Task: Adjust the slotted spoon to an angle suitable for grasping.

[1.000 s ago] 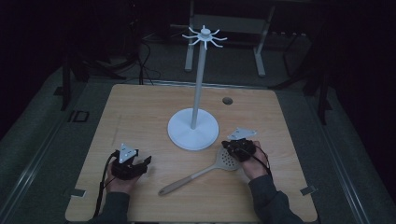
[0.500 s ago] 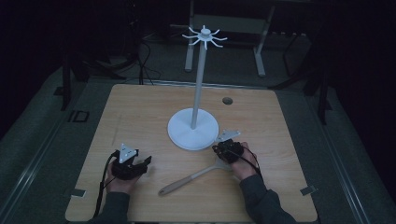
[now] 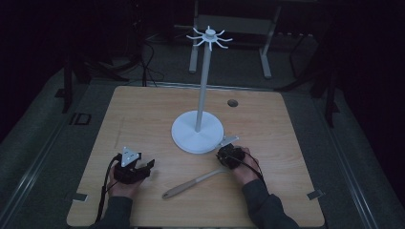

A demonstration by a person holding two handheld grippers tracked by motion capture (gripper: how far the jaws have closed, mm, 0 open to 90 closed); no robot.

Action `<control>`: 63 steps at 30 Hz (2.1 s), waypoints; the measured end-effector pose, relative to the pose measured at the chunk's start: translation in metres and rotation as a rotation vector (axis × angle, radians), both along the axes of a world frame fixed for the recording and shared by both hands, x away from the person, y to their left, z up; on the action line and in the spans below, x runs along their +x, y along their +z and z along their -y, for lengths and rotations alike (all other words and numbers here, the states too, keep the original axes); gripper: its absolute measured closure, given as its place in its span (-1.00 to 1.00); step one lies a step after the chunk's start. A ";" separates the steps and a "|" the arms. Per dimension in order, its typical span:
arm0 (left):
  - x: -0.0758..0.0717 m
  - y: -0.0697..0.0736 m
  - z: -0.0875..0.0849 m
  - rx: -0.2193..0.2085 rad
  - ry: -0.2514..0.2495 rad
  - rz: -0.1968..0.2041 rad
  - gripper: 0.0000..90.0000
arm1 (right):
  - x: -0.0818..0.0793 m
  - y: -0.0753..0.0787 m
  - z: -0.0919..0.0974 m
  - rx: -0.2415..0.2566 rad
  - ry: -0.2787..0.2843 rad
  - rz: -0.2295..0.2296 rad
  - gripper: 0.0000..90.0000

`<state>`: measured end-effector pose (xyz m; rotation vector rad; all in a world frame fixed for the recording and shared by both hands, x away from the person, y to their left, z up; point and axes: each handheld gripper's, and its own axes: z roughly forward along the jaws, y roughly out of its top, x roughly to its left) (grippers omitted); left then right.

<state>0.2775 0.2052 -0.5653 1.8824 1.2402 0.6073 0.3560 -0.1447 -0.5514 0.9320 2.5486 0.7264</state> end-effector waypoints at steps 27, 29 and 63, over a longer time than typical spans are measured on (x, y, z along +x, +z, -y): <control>-0.001 0.000 -0.001 -0.004 0.005 0.002 -0.14 | -0.017 0.006 0.068 0.039 -0.184 -0.034 1.00; -0.001 0.000 -0.001 -0.001 0.004 0.000 -0.14 | -0.019 0.007 0.075 0.059 -0.189 -0.050 1.00; 0.000 -0.001 0.001 0.005 -0.002 -0.003 -0.14 | -0.012 0.033 0.018 0.018 0.238 -0.007 0.55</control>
